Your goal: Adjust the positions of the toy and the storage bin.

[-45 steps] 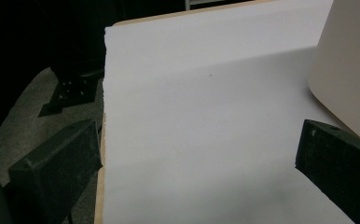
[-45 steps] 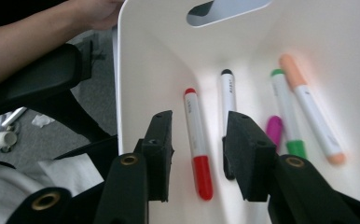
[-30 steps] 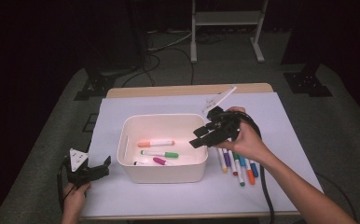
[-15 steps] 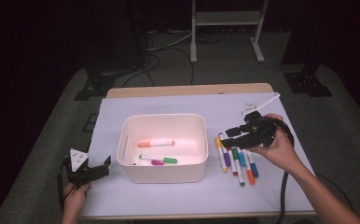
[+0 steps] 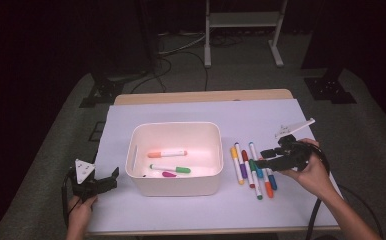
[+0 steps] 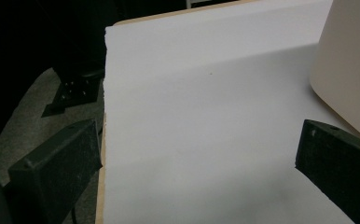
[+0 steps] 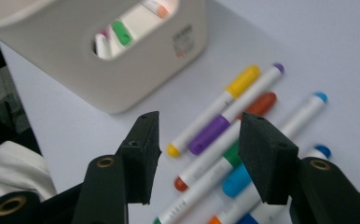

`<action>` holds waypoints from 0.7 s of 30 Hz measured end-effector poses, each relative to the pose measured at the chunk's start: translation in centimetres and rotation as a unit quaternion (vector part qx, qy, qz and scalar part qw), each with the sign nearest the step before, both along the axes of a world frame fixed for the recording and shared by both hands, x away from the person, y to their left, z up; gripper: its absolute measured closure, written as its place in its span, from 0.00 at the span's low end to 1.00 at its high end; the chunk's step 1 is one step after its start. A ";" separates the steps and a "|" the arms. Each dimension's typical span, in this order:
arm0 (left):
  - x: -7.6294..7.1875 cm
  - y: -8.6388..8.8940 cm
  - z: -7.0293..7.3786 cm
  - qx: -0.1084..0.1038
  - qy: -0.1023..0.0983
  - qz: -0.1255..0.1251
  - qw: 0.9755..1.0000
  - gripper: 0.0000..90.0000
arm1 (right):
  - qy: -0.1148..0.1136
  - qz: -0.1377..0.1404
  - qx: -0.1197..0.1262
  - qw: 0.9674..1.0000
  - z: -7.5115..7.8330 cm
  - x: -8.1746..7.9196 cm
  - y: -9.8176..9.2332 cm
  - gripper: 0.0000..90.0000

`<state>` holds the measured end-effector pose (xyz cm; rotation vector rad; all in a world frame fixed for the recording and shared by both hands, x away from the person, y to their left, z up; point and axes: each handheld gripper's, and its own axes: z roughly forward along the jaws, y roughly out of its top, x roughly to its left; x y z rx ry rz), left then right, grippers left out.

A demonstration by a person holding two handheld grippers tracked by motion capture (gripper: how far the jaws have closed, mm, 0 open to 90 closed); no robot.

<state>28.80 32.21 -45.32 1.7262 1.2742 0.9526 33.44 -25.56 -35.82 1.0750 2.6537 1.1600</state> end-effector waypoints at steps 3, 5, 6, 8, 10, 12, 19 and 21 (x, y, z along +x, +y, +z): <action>0.0 0.0 0.0 0.001 -0.001 0.000 1.000 0.00 | 0.007 -0.017 -0.005 1.000 -1.2 0.0 -1.1 0.53; 0.0 0.0 0.0 0.000 -0.001 0.001 1.000 0.00 | 0.015 -0.024 -0.008 1.000 -1.9 0.0 -1.7 0.54; 0.0 0.0 0.0 0.000 -0.001 0.001 1.000 0.00 | 0.015 -0.030 -0.015 0.999 -2.3 0.1 -2.0 0.55; 0.0 0.0 0.0 0.000 -0.001 0.001 1.000 0.00 | 0.015 -0.038 -0.020 0.999 -2.9 0.2 -2.3 0.56; 0.0 0.0 0.0 0.000 -0.001 0.001 1.000 0.00 | 0.015 -0.043 -0.025 0.999 -3.5 0.3 -2.5 0.56; 0.0 0.0 0.0 0.000 -0.001 0.000 1.000 0.00 | 0.017 -0.047 -0.031 0.998 -3.9 0.5 -2.5 0.57; 0.0 0.0 0.0 -0.001 0.000 0.000 1.000 0.00 | 0.020 -0.062 -0.051 0.997 -5.1 1.0 -2.5 0.60; 0.0 0.0 0.0 -0.001 0.000 0.000 1.000 0.00 | 0.020 -0.067 -0.058 0.996 -5.5 1.2 -2.5 0.61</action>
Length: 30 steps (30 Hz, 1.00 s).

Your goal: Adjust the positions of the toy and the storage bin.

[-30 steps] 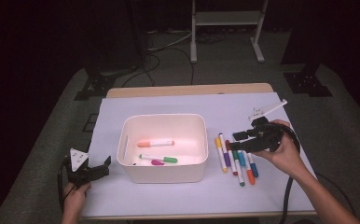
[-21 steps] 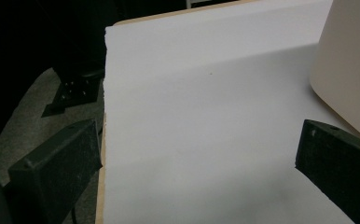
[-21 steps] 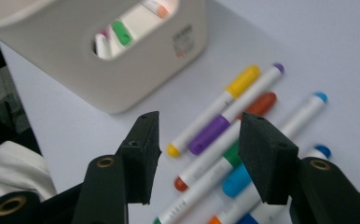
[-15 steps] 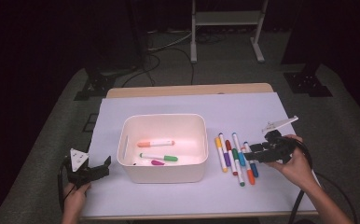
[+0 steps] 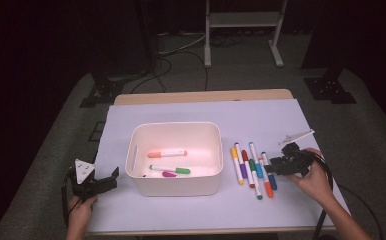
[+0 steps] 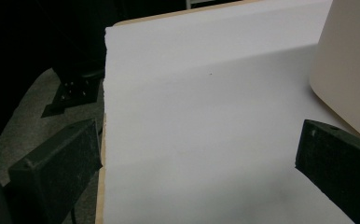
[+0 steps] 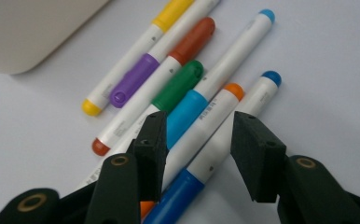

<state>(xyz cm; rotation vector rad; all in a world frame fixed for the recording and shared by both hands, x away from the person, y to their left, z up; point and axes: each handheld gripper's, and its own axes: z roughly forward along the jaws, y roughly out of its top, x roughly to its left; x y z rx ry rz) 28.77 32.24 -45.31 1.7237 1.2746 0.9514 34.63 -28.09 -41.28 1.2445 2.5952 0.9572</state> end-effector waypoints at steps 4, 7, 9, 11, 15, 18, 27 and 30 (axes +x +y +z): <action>0.0 0.0 0.0 0.001 0.000 0.000 1.000 0.00 | 0.004 -0.010 0.000 1.000 -0.7 0.3 -0.2 0.62; 0.0 0.0 0.0 0.001 0.000 -0.001 1.000 0.00 | 0.006 -0.019 0.000 1.000 -1.1 0.5 -0.2 0.63; 0.0 0.0 0.0 0.001 0.000 -0.001 1.000 0.00 | 0.009 -0.024 0.000 1.000 -1.4 0.7 -0.3 0.64; 0.0 0.0 0.0 0.000 -0.001 -0.001 1.000 0.00 | 0.012 -0.028 -0.003 1.000 -1.5 0.8 -0.3 0.64; 0.0 0.0 0.0 -0.001 -0.001 0.000 1.000 0.00 | 0.015 -0.040 -0.012 0.999 -1.8 0.9 -0.7 0.65; 0.0 0.0 0.0 0.000 0.000 -0.001 1.000 0.00 | 0.013 -0.053 -0.022 0.998 -1.9 0.7 -1.2 0.66; 0.0 -0.1 0.0 0.001 0.000 -0.001 1.000 0.00 | 0.007 -0.081 -0.038 0.996 -2.4 0.2 -2.4 0.73; 0.0 0.0 0.0 0.001 0.000 0.000 1.000 0.00 | 0.005 -0.086 -0.045 0.995 -2.4 0.2 -2.3 0.77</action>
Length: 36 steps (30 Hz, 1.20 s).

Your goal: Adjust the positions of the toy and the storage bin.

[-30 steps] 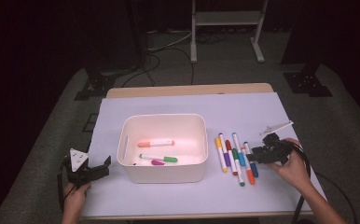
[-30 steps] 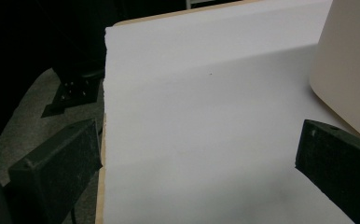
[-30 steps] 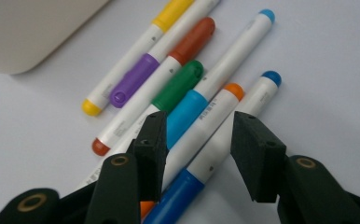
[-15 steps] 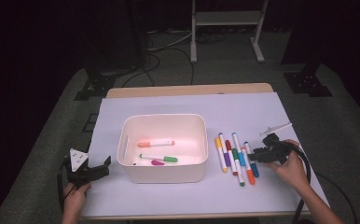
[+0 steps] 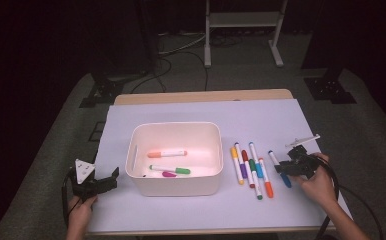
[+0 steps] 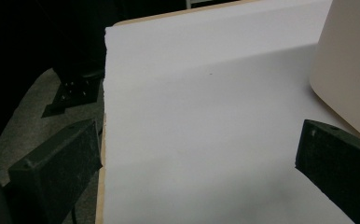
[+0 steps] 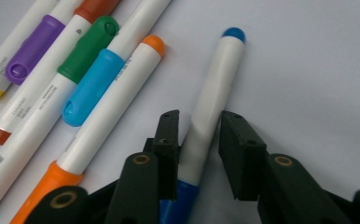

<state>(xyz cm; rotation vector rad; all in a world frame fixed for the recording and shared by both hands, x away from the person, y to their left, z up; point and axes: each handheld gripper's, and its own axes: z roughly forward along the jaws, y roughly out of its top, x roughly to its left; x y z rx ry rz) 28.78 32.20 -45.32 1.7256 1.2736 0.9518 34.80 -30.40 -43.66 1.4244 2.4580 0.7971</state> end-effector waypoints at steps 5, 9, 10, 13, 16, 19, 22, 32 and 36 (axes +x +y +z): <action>0.0 0.0 0.0 0.000 0.001 -0.001 1.000 0.00 | -0.004 -0.007 -0.005 1.000 0.0 0.0 -0.1 0.83; 0.0 0.0 0.0 0.000 0.000 -0.001 1.000 0.00 | 0.000 -0.011 -0.001 1.000 0.0 0.1 -0.2 0.84; 0.0 0.0 0.0 -0.001 0.000 -0.001 1.000 0.00 | 0.001 -0.010 0.000 1.000 0.1 0.1 -0.2 0.84; 0.0 0.0 0.0 -0.001 0.001 0.000 1.000 0.00 | 0.004 -0.004 0.024 1.000 0.7 -0.2 -0.2 0.84; 0.0 0.0 0.0 0.000 0.003 0.000 1.000 0.00 | 0.003 0.005 0.055 0.998 1.7 -0.7 0.1 0.84; 0.0 0.0 0.0 0.000 0.003 0.000 1.000 0.00 | -0.002 0.022 0.070 0.997 2.9 -1.2 0.8 0.84; 0.0 0.0 0.0 0.001 0.001 0.000 1.000 0.00 | -0.006 0.042 0.089 0.995 4.2 -1.6 1.4 0.84; 0.0 0.0 0.0 -0.001 0.002 0.000 1.000 0.00 | -0.025 0.114 0.135 0.984 9.1 -2.3 4.8 0.84; 0.0 0.0 0.0 -0.001 0.000 -0.002 1.000 0.00 | -0.035 0.151 0.142 0.978 11.5 -2.5 7.1 0.84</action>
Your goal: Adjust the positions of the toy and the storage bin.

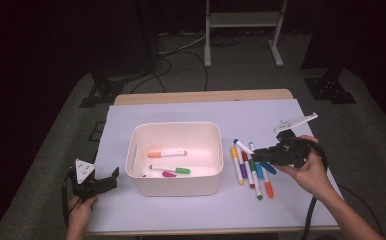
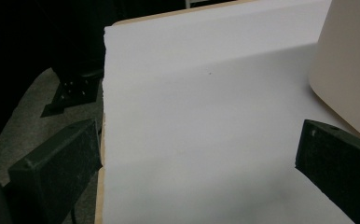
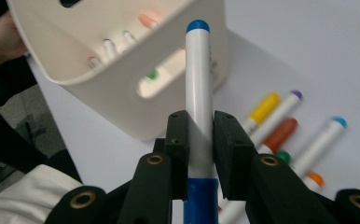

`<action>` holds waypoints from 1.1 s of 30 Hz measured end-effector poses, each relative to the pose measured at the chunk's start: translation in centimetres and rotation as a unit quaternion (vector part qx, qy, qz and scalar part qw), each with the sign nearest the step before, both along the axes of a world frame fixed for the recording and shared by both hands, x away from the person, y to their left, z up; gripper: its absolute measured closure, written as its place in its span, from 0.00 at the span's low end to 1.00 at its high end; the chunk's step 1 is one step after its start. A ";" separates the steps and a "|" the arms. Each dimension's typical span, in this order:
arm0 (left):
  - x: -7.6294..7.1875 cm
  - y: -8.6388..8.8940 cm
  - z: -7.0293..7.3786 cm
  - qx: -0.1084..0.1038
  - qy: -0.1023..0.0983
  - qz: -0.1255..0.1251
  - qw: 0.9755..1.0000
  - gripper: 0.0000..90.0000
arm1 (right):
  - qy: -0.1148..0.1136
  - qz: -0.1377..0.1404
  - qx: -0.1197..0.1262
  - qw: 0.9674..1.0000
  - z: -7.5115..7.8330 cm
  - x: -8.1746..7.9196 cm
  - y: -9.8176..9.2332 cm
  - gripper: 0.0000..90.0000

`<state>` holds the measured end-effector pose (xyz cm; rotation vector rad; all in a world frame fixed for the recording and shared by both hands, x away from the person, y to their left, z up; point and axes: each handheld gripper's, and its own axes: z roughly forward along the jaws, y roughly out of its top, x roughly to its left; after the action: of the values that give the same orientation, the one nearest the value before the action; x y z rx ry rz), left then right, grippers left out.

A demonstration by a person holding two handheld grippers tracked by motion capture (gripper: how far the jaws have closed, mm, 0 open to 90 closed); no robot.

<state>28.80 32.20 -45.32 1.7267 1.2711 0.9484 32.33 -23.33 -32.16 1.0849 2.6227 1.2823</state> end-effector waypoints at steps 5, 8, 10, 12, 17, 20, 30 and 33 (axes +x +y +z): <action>0.0 0.0 0.0 0.002 0.001 -0.002 1.000 0.00 | -0.013 0.038 -0.003 0.999 2.1 0.1 2.7 0.84; 0.0 0.0 0.0 0.002 0.001 -0.003 1.000 0.00 | -0.013 0.057 -0.008 0.998 2.9 0.2 4.3 0.84; 0.0 0.0 0.0 0.002 0.001 -0.003 1.000 0.00 | -0.014 0.072 -0.008 0.997 3.3 0.3 5.4 0.84; 0.0 0.0 0.0 0.001 0.000 -0.003 1.000 0.00 | -0.014 0.085 -0.006 0.996 3.8 0.4 6.5 0.84; -0.1 0.0 0.0 0.000 0.001 -0.004 1.000 0.00 | -0.012 0.119 -0.005 0.993 4.4 0.5 9.1 0.84; -0.1 0.1 0.0 0.000 0.001 -0.005 1.000 0.00 | -0.009 0.139 -0.001 0.990 4.5 0.6 10.5 0.84; -0.1 0.1 0.0 -0.001 0.002 -0.006 1.000 0.00 | -0.009 0.195 -0.007 0.981 4.7 1.1 14.8 0.84; 0.0 0.1 0.0 -0.001 0.002 -0.006 1.000 0.00 | -0.006 0.208 -0.007 0.978 4.7 1.3 16.2 0.84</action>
<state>28.76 32.26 -45.28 1.7336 1.2632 0.9355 33.59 -7.17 -27.48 0.5336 2.9471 1.3177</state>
